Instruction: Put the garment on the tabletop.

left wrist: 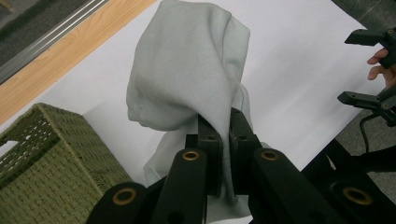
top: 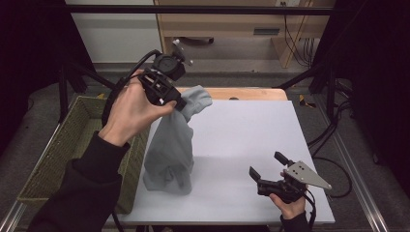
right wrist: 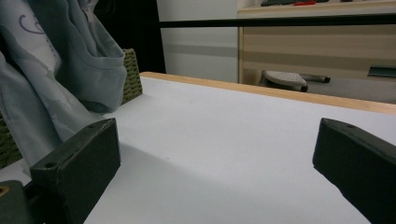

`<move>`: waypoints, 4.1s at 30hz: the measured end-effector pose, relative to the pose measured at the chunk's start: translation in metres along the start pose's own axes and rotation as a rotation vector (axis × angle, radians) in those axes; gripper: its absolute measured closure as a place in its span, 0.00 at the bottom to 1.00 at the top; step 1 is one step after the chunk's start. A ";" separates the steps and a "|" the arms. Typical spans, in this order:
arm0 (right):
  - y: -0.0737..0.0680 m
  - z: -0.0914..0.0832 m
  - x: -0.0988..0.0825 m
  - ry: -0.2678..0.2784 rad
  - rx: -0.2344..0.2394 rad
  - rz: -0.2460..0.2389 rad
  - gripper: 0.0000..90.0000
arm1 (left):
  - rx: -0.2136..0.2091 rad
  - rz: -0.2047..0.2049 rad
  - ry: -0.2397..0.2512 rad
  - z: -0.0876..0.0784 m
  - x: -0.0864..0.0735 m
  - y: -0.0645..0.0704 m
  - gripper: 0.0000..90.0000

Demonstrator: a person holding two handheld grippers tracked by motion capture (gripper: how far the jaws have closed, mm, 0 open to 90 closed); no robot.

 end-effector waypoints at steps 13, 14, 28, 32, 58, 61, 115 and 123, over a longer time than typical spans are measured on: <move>0.002 0.000 0.000 0.003 -0.011 -0.023 0.01 | -0.019 0.078 0.017 0.004 0.022 0.030 0.96; 0.002 0.001 0.000 0.005 -0.012 -0.022 0.01 | -0.020 0.083 0.024 0.004 0.024 0.033 0.96; 0.003 -0.002 0.002 0.023 -0.004 -0.029 0.01 | -0.051 0.097 0.050 0.034 0.037 0.048 0.96; 0.003 -0.003 0.002 0.020 -0.003 -0.022 0.01 | -0.063 0.096 0.059 0.047 0.035 0.047 0.96; 0.003 -0.003 0.002 0.019 0.004 -0.018 0.01 | -0.121 0.021 0.049 0.151 -0.004 0.023 0.95; 0.003 -0.003 0.002 0.019 0.005 -0.018 0.01 | -0.120 0.021 0.029 0.163 -0.009 0.022 0.95; 0.004 -0.005 0.005 0.025 0.006 -0.003 0.01 | -0.182 -0.043 0.564 0.116 -0.103 0.009 0.05; 0.004 -0.005 0.005 0.023 0.010 -0.004 0.01 | -0.160 -0.070 0.630 0.103 -0.137 0.000 0.04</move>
Point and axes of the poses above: each handheld gripper's, and its own axes: z roughly forward along the jaws, x roughly out of its top, y roughly to its right, the point moved 8 cm from there along z, roughly forward along the jaws, and after that the axes turned 3 degrees about -y, right-handed, at the moved point
